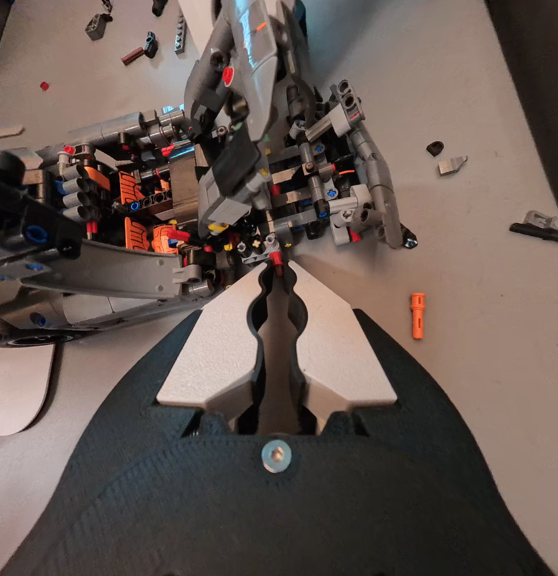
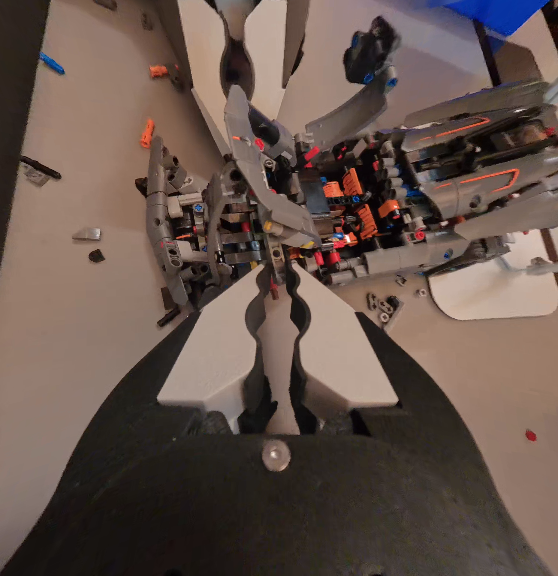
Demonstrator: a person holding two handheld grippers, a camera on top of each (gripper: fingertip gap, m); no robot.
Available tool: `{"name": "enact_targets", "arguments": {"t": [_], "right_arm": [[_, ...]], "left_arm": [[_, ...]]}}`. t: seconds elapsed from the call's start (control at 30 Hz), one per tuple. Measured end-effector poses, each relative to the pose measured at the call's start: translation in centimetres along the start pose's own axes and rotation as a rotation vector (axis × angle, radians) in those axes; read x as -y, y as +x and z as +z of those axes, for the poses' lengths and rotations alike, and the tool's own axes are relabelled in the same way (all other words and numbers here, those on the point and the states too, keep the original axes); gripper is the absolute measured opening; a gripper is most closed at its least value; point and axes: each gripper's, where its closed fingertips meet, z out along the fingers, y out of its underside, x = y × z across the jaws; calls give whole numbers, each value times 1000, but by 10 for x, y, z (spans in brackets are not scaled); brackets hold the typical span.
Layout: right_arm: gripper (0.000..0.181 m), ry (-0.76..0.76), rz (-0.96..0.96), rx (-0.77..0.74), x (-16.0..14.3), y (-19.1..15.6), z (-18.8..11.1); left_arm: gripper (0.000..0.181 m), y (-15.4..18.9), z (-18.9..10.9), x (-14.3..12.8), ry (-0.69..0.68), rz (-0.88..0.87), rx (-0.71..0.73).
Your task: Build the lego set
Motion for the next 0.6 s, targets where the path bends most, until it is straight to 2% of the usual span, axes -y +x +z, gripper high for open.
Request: {"name": "enact_targets", "arguments": {"t": [0.13,0.37,0.6], "right_arm": [[7,2,11,1,-2,2,-9],[7,-86,60,17,-21,1,-21],[6,-242,186,-1,-54,-3,-60]], "left_arm": [[3,-1,0,1,5,1,8],[3,-1,1,0,-4,3,10],[6,0,0,-1,-13,3,2]]}}
